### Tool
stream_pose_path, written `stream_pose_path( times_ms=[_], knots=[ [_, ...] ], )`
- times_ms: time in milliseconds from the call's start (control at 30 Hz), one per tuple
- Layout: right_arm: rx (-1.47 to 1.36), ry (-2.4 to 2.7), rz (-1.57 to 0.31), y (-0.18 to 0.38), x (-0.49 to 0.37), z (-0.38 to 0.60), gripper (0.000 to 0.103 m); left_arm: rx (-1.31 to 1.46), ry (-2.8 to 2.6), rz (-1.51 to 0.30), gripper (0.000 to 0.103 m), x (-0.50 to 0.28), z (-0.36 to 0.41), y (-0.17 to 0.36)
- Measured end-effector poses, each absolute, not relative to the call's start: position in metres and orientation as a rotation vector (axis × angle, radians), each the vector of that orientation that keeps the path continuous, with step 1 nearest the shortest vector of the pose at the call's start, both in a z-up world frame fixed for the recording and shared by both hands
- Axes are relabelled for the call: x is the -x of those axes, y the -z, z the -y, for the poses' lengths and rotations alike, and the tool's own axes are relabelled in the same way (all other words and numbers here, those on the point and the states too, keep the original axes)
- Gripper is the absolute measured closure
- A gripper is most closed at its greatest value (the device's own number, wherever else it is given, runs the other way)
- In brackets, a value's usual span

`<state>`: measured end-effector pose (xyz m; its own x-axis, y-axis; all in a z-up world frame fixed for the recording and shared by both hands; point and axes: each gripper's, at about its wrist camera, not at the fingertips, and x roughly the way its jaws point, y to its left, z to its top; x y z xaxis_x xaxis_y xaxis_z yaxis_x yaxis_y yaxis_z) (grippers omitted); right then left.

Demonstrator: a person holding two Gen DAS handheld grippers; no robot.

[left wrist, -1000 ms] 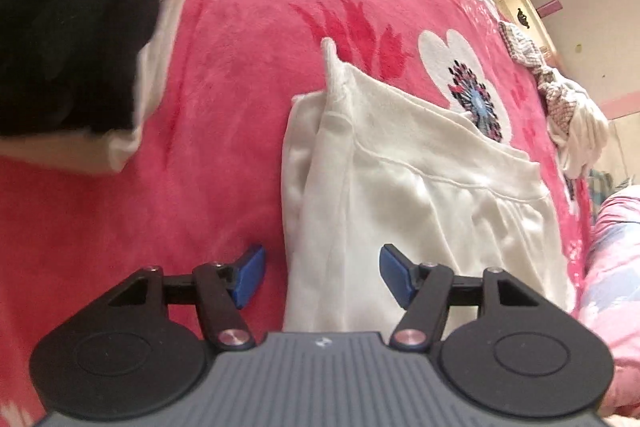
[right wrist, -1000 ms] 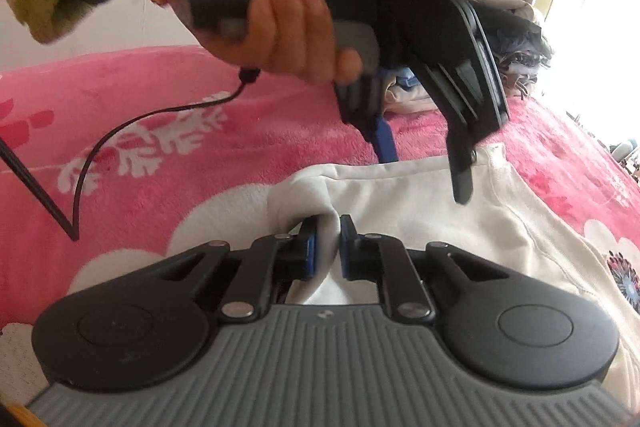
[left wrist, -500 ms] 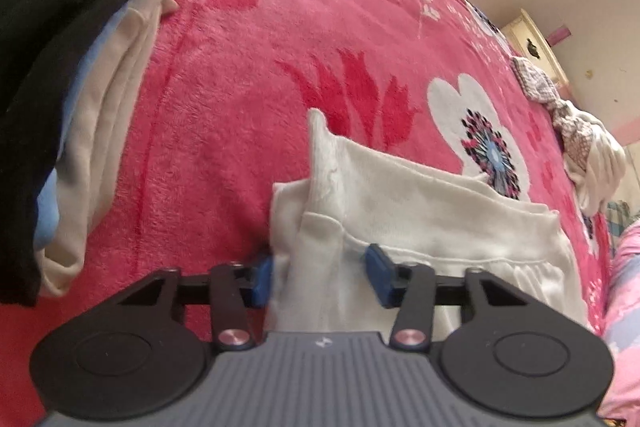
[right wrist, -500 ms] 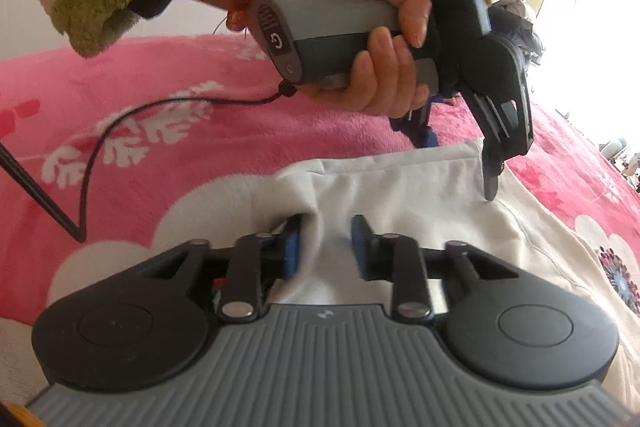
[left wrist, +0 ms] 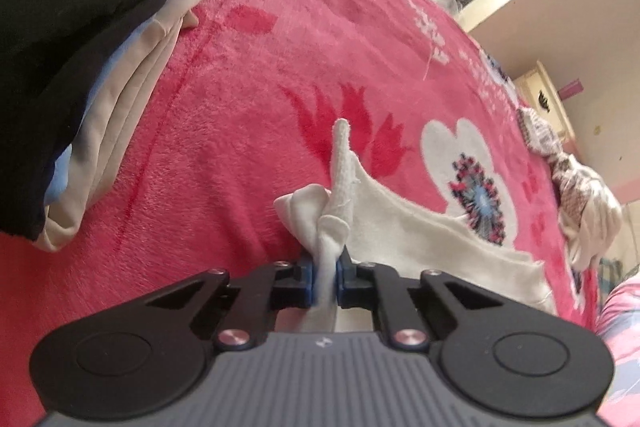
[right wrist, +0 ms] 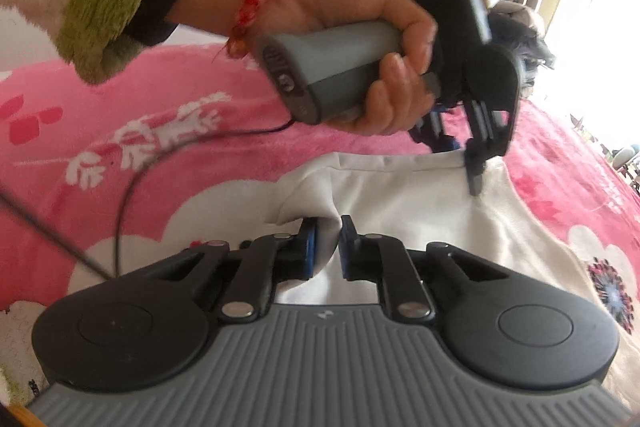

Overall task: Fold clothes
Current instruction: 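Grasp the ribbed edge corner with the left gripper while the right gripper grasps the edge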

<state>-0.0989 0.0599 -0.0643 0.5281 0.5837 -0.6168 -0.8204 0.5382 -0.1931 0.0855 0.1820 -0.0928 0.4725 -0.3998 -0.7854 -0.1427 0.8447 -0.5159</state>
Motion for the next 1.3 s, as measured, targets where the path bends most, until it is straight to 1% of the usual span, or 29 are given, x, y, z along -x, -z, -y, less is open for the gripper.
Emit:
stream_pose_path(
  times_ms=[167, 300, 400, 567, 767, 900, 1000, 1033, 1167, 1300],
  knots=[
    [0.512, -0.889, -0.456, 0.040, 0.106, -0.039, 0.096, 0.607, 0.213, -1.036, 0.092, -0.083, -0.168, 0.067],
    [0.538, -0.893, -0.438, 0.018, 0.099, -0.017, 0.097, 0.585, 0.309, -1.008, 0.092, -0.082, -0.136, 0.044],
    [0.561, -0.882, -0.417, 0.004, 0.103, 0.005, 0.097, 0.568, 0.382, -0.996, 0.093, -0.083, -0.105, 0.032],
    [0.592, -0.846, -0.394, -0.017, 0.116, 0.046, 0.098, 0.536, 0.501, -1.031, 0.093, -0.092, -0.044, 0.024],
    [0.615, -0.786, -0.483, -0.037, 0.122, 0.107, 0.098, 0.493, 0.622, -1.097, 0.093, -0.105, 0.036, 0.016],
    [0.558, -0.693, -0.596, -0.051, 0.118, 0.148, 0.098, 0.487, 0.659, -1.143, 0.093, -0.116, 0.091, 0.021],
    [0.411, -0.574, -0.635, -0.050, 0.118, 0.187, 0.098, 0.457, 0.662, -1.171, 0.093, -0.121, 0.127, 0.031],
    [0.336, -0.538, -0.639, -0.042, 0.119, 0.199, 0.098, 0.436, 0.658, -1.182, 0.093, -0.121, 0.138, 0.035],
    [-0.120, -0.392, -0.650, -0.006, 0.127, 0.263, 0.098, 0.389, 0.655, -1.200, 0.093, -0.118, 0.165, 0.056],
    [-0.372, -0.269, -0.608, 0.033, 0.143, 0.294, 0.098, 0.399, 0.635, -1.205, 0.093, -0.112, 0.182, 0.076]
  ],
)
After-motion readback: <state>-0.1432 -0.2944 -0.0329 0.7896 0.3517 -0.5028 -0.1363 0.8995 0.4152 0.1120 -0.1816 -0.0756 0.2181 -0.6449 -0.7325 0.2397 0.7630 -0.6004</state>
